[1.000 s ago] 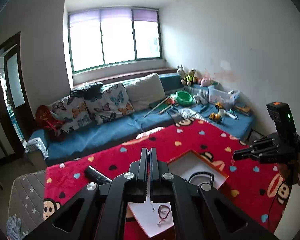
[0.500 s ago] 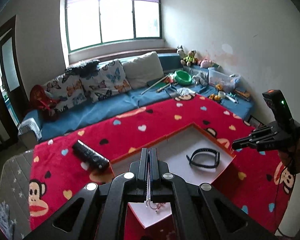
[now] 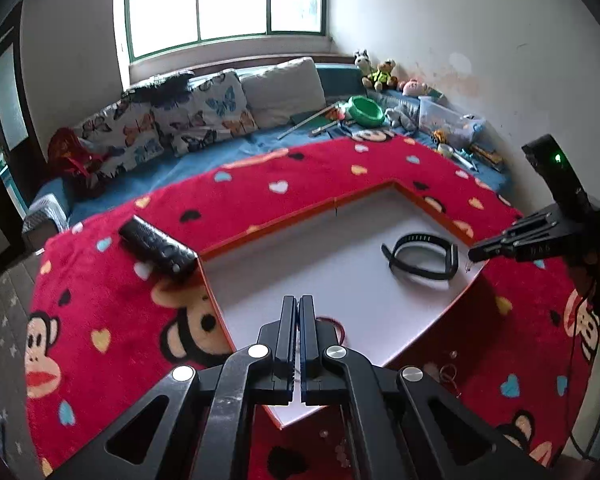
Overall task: Organize jewelry
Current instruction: 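Lift and carry the silver chains and gold earring over the box with both tools, then open both tools to drop the earring and silver chains into the box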
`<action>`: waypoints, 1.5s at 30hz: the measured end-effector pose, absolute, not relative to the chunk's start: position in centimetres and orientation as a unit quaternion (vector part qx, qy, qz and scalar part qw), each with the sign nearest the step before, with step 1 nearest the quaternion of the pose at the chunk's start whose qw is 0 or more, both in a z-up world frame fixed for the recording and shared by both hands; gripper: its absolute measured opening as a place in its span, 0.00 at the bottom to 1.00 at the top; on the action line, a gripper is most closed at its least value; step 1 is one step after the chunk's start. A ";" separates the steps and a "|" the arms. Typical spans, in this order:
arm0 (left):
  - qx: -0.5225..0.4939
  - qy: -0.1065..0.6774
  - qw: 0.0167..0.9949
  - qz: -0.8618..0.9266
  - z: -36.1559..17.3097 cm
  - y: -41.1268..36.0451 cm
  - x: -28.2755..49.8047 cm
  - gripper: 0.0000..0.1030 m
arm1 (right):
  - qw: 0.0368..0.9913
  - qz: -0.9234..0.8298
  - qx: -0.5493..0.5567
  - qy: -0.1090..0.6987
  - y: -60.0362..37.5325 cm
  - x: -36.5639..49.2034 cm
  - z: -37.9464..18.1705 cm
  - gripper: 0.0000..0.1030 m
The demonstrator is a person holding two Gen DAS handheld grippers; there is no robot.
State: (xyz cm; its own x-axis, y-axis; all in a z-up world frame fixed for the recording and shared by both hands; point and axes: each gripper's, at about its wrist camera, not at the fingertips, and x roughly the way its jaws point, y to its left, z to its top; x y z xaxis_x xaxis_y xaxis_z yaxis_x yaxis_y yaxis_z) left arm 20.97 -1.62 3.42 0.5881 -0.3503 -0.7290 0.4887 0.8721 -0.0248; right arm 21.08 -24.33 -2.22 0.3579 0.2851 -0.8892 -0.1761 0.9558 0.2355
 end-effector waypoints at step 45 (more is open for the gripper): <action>0.083 0.441 0.866 -0.221 1.1 -0.3 17.3 0.11 | 0.825 0.150 -0.098 0.536 -19.7 16.0 3.5 0.39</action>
